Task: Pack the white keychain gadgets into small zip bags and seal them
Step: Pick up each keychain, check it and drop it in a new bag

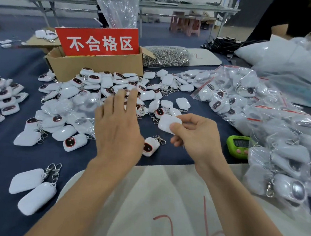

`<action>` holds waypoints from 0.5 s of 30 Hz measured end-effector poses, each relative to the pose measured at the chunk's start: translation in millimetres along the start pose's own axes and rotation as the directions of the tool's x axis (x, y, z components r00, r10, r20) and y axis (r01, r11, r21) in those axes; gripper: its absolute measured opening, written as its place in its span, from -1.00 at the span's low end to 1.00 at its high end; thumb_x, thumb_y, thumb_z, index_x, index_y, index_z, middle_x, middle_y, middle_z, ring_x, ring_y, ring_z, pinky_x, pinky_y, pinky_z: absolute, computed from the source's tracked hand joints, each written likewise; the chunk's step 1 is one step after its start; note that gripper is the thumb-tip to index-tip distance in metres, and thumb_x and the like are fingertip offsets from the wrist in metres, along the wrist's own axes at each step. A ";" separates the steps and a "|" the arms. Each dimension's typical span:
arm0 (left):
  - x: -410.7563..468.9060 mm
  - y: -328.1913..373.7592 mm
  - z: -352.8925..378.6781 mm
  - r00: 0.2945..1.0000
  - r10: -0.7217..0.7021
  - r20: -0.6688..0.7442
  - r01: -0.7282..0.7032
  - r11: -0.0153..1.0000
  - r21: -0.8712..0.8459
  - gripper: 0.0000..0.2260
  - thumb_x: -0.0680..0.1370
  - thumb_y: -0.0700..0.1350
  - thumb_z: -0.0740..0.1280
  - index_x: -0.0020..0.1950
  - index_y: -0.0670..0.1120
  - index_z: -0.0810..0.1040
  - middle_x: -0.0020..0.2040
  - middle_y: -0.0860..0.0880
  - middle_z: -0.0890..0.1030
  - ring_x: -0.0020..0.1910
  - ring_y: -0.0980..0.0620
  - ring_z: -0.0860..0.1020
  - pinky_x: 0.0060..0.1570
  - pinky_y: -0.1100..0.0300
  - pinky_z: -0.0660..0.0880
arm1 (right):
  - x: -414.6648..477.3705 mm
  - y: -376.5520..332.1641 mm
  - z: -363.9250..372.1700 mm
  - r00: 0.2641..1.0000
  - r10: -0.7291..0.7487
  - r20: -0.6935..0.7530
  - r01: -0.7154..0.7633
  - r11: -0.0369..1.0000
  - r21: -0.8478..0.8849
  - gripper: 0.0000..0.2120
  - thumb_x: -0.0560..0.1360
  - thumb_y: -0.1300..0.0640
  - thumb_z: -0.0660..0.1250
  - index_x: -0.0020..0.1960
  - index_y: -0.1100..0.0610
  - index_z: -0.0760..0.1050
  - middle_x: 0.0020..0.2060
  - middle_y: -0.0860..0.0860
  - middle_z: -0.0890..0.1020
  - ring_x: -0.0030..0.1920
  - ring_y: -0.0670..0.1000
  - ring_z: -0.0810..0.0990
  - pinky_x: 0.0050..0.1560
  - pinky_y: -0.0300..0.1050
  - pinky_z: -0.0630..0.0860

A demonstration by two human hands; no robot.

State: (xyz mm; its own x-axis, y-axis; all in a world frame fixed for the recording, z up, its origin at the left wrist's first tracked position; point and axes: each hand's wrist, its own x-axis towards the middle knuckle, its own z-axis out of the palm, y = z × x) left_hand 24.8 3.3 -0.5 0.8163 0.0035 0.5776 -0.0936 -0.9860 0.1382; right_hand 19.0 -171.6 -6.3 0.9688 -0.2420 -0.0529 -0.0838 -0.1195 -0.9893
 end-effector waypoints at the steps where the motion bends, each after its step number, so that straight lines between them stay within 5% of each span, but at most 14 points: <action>1: 4.8 -9.0 -1.9 0.997 -0.036 0.069 0.028 0.994 0.108 -0.22 0.32 -0.23 0.45 0.53 -0.10 0.31 0.39 -0.16 0.45 0.31 -0.21 0.41 0.25 -0.04 0.23 | 0.0 -0.4 0.2 1.000 0.012 0.000 -0.012 1.000 0.016 -0.86 0.46 0.15 0.50 0.02 0.08 0.65 -0.36 0.10 0.72 -0.44 0.00 0.61 -0.26 -0.11 0.58; 4: 14.6 -29.6 -5.2 0.946 -0.214 0.244 0.155 0.959 0.238 -0.29 0.39 -0.12 0.47 0.51 -0.05 0.32 0.31 -0.13 0.52 0.27 -0.20 0.48 0.19 -0.05 0.31 | -0.5 -2.4 2.3 1.000 0.024 -0.006 -0.023 0.998 0.061 -0.86 0.49 0.13 0.52 0.00 0.13 0.62 -0.36 0.10 0.71 -0.46 0.00 0.59 -0.40 -0.21 0.51; 7: 19.6 -34.8 -8.0 0.925 -0.294 0.240 0.271 0.954 0.125 -0.38 0.46 -0.19 0.44 0.50 -0.01 0.36 0.13 -0.12 0.63 0.09 -0.23 0.58 -0.06 0.03 0.33 | -1.8 -3.4 7.2 0.999 0.022 -0.026 -0.022 1.000 0.005 -0.84 0.45 0.08 0.55 -0.14 0.09 0.59 -0.40 0.05 0.70 -0.50 -0.06 0.54 -0.42 -0.21 0.46; 11: 18.6 -20.3 -11.0 0.945 -0.276 0.175 0.313 0.920 -0.236 -0.53 0.52 -0.15 0.39 0.40 0.16 0.50 -0.12 0.17 0.67 -0.04 0.00 0.62 -0.16 0.14 0.37 | -6.0 -6.7 13.2 0.998 -0.034 -0.052 0.032 0.999 -0.038 -0.83 0.40 0.01 0.58 -0.24 0.04 0.64 -0.47 -0.03 0.65 -0.53 -0.17 0.46 -0.31 -0.23 0.42; 13: 15.9 -4.9 -12.3 0.942 -0.267 0.204 0.330 0.848 -0.414 -0.65 0.50 -0.11 0.41 0.24 0.21 0.60 -0.22 0.26 0.66 -0.14 0.23 0.61 -0.21 0.28 0.41 | -9.7 -8.7 17.1 0.993 -0.100 -0.067 0.096 0.993 -0.069 -0.87 0.39 0.02 0.58 -0.26 -0.02 0.65 -0.50 -0.04 0.63 -0.52 -0.17 0.45 -0.39 -0.34 0.39; 15: 12.1 5.5 -11.1 0.936 -0.257 0.240 0.350 0.736 -0.579 -0.72 0.48 -0.14 0.38 0.07 0.23 0.65 -0.26 0.25 0.67 -0.25 0.25 0.62 -0.19 0.37 0.48 | -13.0 -9.1 19.9 0.980 -0.178 -0.085 0.162 0.972 -0.171 -0.83 0.39 0.04 0.57 -0.32 -0.01 0.62 -0.54 -0.06 0.58 -0.53 -0.15 0.41 -0.44 -0.39 0.33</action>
State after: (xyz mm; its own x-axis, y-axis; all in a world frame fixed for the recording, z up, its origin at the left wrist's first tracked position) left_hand 27.9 -0.3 16.1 0.9251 0.2164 0.3121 -0.1128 -0.6280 0.7700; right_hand 11.8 -148.2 0.7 0.9449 -0.2978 0.1363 0.0358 -0.3197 -0.9468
